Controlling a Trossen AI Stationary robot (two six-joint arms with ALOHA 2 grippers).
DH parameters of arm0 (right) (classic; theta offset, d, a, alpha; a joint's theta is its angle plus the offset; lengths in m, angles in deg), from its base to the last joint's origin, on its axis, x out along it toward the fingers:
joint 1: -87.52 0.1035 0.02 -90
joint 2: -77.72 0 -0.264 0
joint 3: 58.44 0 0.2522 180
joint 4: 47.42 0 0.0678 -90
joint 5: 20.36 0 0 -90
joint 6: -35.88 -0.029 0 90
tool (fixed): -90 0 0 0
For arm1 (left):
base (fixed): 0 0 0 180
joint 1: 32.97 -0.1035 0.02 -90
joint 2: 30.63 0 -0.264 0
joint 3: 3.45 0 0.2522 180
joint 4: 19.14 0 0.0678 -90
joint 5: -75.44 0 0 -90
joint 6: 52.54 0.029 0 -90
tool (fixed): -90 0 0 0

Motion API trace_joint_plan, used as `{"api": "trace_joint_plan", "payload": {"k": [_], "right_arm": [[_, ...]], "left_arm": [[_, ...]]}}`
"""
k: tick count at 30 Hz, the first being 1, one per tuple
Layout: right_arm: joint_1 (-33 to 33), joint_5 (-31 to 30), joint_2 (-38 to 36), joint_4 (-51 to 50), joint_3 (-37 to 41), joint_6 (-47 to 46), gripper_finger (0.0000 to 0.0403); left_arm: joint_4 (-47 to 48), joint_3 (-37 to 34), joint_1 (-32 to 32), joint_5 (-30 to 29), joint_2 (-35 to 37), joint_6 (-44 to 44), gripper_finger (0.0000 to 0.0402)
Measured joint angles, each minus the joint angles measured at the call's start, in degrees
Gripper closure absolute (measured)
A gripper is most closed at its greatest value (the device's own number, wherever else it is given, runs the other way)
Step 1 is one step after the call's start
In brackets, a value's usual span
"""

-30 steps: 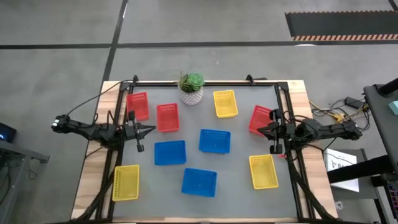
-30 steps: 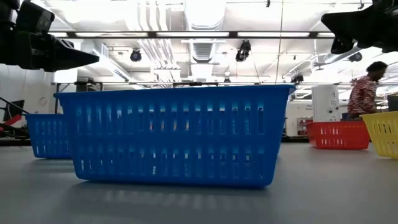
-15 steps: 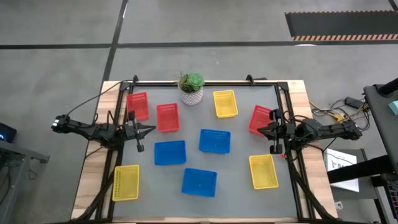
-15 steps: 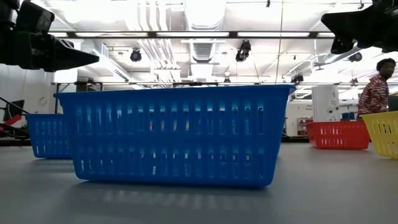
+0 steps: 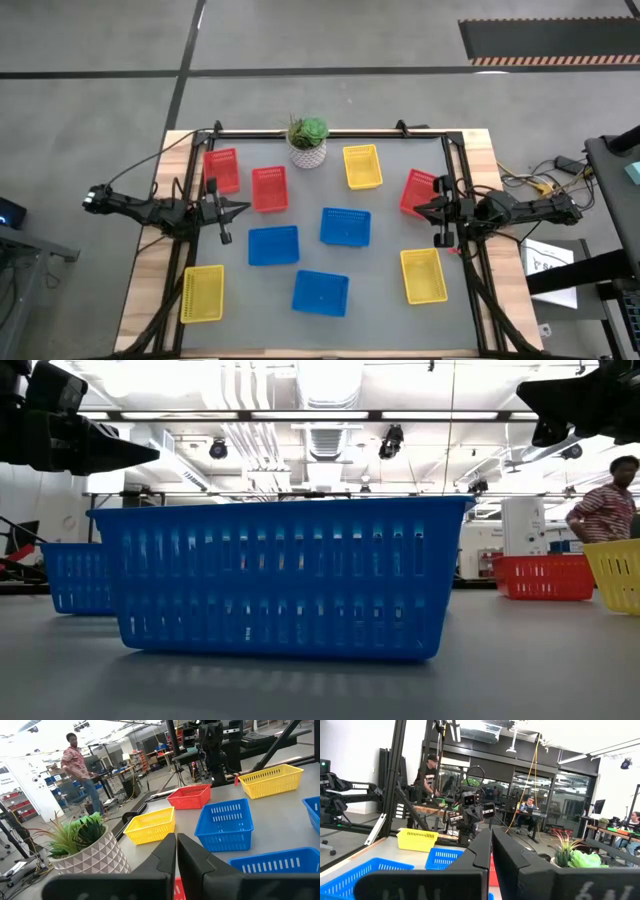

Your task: Stack baskets by color

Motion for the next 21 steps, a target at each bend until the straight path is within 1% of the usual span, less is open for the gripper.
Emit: {"api": "trace_joint_plan", "payload": {"k": [17, 21], "right_arm": [[0.0, 0.0, 0.0, 0.0, 0.0, 0.0, 0.0394], [0.0, 0.0, 0.0, 0.0, 0.0, 0.0, 0.0394]], "left_arm": [[-0.3, 0.0, 0.0, 0.0, 0.0, 0.5, 0.0402], [-6.2, 0.0, 0.0, 0.9, -0.1, -6.4, 0.0402]]}}
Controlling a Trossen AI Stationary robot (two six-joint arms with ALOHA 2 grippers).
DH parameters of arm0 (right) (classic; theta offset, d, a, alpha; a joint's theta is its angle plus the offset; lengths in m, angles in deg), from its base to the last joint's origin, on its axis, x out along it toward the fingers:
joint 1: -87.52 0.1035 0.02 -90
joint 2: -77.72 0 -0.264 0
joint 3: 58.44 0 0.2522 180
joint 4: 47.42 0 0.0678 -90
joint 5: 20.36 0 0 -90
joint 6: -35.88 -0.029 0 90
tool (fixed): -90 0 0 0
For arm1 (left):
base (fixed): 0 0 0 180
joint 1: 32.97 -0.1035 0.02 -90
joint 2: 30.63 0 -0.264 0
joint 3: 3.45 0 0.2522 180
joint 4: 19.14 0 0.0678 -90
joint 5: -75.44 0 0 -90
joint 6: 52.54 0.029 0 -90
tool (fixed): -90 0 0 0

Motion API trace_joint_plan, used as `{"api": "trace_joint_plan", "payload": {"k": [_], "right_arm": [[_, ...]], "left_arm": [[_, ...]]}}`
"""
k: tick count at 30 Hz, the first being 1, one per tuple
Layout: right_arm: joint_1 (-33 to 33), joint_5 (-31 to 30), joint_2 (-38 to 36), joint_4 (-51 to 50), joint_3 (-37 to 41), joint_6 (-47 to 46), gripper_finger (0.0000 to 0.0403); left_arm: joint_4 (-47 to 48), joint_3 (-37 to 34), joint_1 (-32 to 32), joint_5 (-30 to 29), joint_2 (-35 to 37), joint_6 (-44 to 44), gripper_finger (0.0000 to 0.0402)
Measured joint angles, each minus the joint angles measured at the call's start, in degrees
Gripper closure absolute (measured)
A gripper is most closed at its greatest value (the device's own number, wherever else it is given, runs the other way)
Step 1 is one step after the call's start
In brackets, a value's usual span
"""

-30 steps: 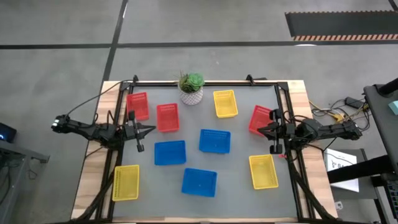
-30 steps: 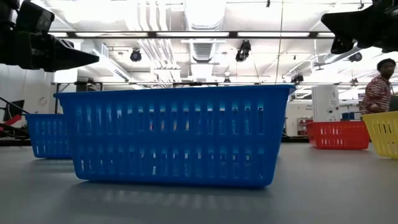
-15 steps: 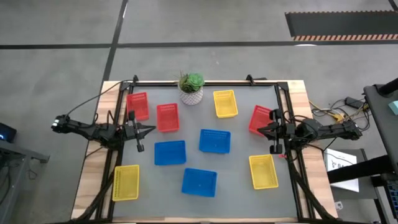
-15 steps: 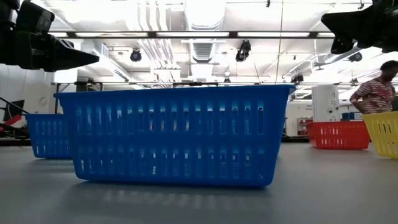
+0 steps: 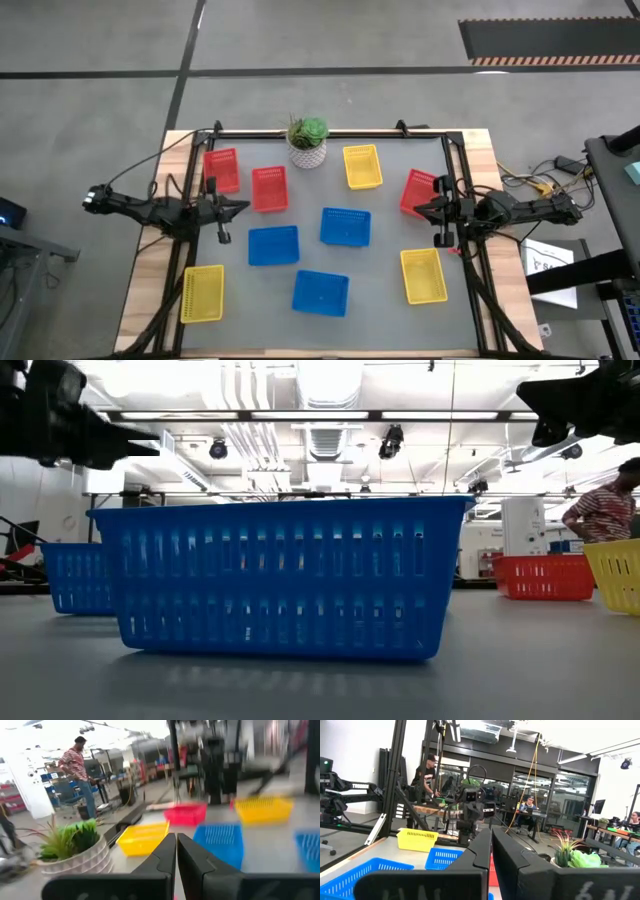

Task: Stack baskets by color
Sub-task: Stack the middle blue basket on the top blue basket

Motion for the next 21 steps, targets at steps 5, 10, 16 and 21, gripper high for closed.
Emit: {"api": "trace_joint_plan", "payload": {"k": [5, 10, 16, 21], "right_arm": [[0.0, 0.5, 0.0, 0.1, 0.0, -4.5, 0.0394], [0.0, 0.0, 0.0, 0.2, 0.0, -17.0, 0.0394], [0.0, 0.0, 0.0, 0.2, 0.0, -17.9, 0.0394], [0.0, 0.0, 0.0, 0.7, 0.0, -17.4, 0.0394]], "left_arm": [[-10.6, 0.0, 0.0, 0.0, 0.1, -1.1, 0.0402], [-20.4, 0.0, 0.0, -0.1, 0.1, -1.1, 0.0402], [-24.5, 0.0, 0.0, -0.2, 0.1, 0.3, 0.0402], [-24.4, 0.0, 0.0, -0.3, -0.6, 0.4, 0.0402]]}}
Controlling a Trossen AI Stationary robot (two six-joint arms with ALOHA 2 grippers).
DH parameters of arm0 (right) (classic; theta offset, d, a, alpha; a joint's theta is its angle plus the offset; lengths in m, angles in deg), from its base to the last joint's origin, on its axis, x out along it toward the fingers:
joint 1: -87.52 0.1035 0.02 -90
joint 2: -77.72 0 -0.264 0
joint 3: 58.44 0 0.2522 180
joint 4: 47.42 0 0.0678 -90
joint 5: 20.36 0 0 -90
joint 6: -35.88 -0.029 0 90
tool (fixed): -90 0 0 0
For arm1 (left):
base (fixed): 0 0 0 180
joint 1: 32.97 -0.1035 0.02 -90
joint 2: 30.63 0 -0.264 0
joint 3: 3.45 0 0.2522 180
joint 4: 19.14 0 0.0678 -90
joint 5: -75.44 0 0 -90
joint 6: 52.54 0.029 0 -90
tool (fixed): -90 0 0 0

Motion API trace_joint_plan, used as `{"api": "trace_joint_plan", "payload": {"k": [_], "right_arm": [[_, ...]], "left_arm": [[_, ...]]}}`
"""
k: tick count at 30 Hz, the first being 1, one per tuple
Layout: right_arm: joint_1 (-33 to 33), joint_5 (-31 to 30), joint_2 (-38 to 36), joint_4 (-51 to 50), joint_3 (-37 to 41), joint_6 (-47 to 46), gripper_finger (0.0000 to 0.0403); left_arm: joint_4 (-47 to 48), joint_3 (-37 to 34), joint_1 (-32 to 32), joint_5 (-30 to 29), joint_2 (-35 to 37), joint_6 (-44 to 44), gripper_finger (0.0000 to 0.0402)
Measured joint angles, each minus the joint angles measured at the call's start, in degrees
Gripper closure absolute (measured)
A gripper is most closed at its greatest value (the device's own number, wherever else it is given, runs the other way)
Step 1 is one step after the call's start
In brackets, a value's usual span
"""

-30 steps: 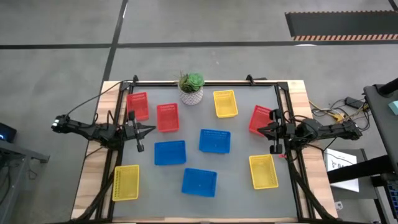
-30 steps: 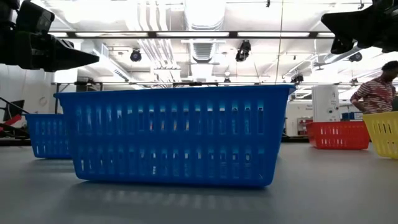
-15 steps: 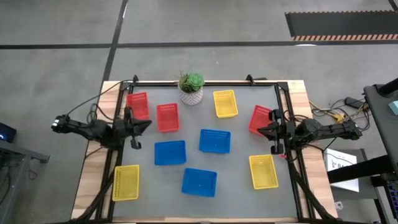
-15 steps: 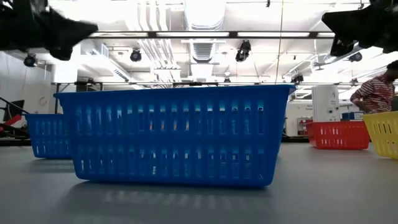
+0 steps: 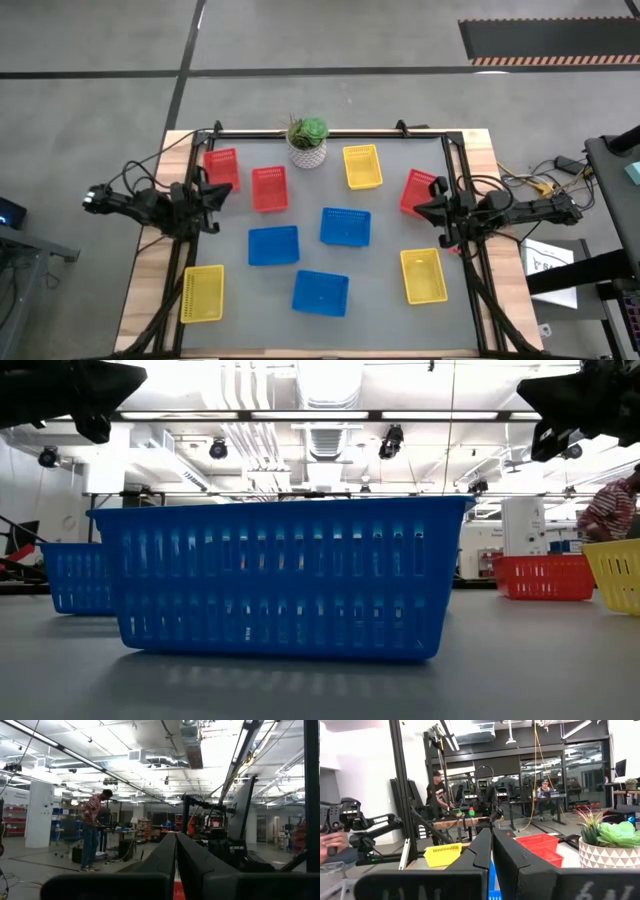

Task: Stack baskets by color
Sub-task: Stack the middle blue basket on the top blue basket

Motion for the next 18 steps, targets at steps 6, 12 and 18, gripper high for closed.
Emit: {"api": "trace_joint_plan", "payload": {"k": [6, 12, 18], "right_arm": [[0.0, 0.0, 0.0, -0.2, 0.0, 0.0, 0.0394], [0.0, 0.0, 0.0, 3.1, 0.0, 2.7, 0.0394], [0.0, 0.2, 0.7, 10.8, 0.0, 10.1, 0.0394]], "left_arm": [[-0.2, 0.0, 0.0, 0.0, -2.7, 0.0, 0.0402], [-4.5, 0.9, 0.0, 0.0, -9.3, -3.2, 0.0402], [-4.9, 4.6, 0.0, 0.0, -18.1, -9.0, 0.0402]]}}
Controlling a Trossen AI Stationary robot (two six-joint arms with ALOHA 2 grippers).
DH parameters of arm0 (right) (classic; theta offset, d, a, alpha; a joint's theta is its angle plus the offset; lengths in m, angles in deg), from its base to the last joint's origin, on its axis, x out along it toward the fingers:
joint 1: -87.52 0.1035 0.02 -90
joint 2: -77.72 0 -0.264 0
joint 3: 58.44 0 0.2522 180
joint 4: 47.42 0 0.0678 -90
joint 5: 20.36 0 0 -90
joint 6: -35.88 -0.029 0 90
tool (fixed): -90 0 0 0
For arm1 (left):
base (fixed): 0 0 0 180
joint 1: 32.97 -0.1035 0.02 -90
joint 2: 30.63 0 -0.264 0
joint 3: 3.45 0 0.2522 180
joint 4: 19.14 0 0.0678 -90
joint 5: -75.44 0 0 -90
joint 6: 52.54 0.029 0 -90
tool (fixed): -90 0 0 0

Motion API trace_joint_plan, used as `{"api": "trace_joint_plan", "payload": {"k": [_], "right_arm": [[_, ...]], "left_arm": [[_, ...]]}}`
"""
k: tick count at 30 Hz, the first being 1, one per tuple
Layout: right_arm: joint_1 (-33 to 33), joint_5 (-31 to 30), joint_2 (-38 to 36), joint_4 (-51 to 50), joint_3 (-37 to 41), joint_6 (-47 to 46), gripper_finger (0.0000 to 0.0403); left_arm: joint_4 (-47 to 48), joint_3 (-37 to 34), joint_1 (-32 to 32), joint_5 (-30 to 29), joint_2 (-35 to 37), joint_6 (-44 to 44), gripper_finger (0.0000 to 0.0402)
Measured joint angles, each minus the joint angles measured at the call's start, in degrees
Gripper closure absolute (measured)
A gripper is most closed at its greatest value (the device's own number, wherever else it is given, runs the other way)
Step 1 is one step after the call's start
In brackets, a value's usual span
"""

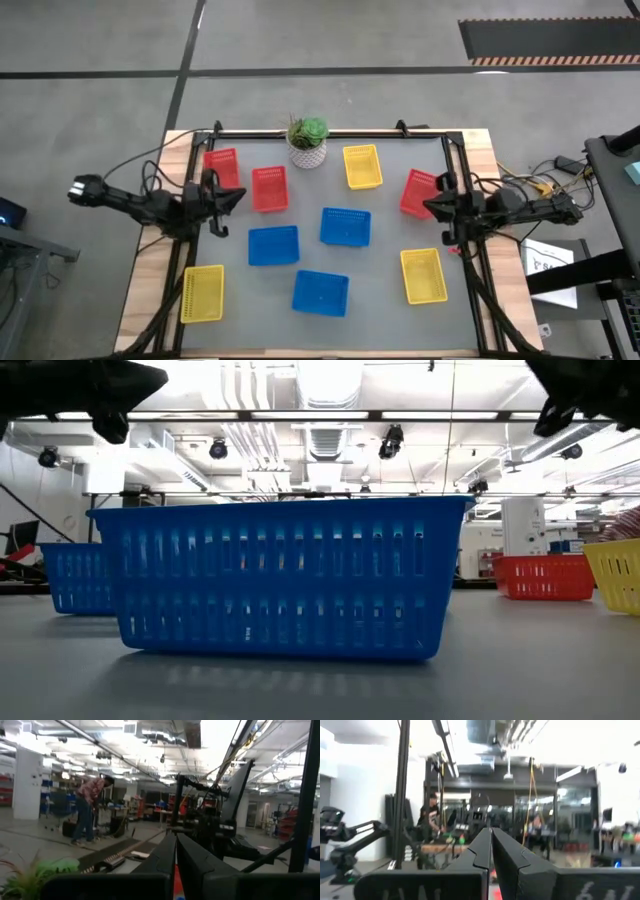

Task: Stack baskets by color
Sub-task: Stack the middle blue basket on the top blue basket

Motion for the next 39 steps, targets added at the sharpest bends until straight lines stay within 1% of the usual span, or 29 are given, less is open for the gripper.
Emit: {"api": "trace_joint_plan", "payload": {"k": [7, 10, 12, 14, 18, 20, 24, 27, 30, 34, 36, 39], "right_arm": [[0.0, 2.8, 3.2, 8.9, 0.0, 8.7, 0.0394], [0.0, 2.9, 4.1, 9.3, 0.0, 10.3, 0.0394], [0.0, 2.9, 4.5, 9.2, 0.0, 10.5, 0.0394], [0.0, 2.9, 4.7, 9.1, 0.0, 11.5, 0.0394], [0.0, 2.8, 4.7, 9.2, 0.0, 13.5, 0.0394], [0.0, 2.8, 4.7, 9.6, 0.0, 14.1, 0.0394], [0.0, 2.8, 4.7, 9.7, 0.0, 16.0, 0.0394], [0.0, 2.8, 4.7, 10.3, 0.0, 17.7, 0.0394], [0.0, 2.8, 4.7, 10.3, 0.0, 18.6, 0.0394], [0.0, 2.8, 4.7, 10.3, 0.0, 20.0, 0.0394], [0.0, 2.8, 4.7, 10.3, 0.0, 20.4, 0.0394], [0.0, 2.8, 4.7, 10.3, 0.0, 20.5, 0.0394]], "left_arm": [[-0.1, 6.1, 0.0, 0.0, -8.3, -3.9, 0.0402], [0.2, 8.6, 0.0, -0.1, -13.1, -6.1, 0.0402], [1.9, 10.9, 0.0, -0.1, -15.6, -6.8, 0.0402], [4.9, 13.5, 0.0, 0.4, -18.6, -9.3, 0.0402], [16.3, 21.0, 0.0, 1.2, -23.9, -16.9, 0.0402], [25.0, 25.2, 0.0, 2.3, -27.0, -21.9, 0.0402], [42.8, 34.6, 0.0, 8.6, -33.8, -31.9, 0.0402], [55.6, 41.7, 0.2, 14.5, -39.8, -36.8, 0.0402], [66.9, 48.3, 0.7, 20.8, -46.5, -40.1, 0.0402], [81.0, 55.9, 2.2, 27.3, -54.3, -41.1, 0.0402], [87.4, 58.7, 2.7, 30.1, -57.7, -41.7, 0.0402], [93.7, 61.4, 3.5, 34.1, -61.7, -41.7, 0.0402]]}}
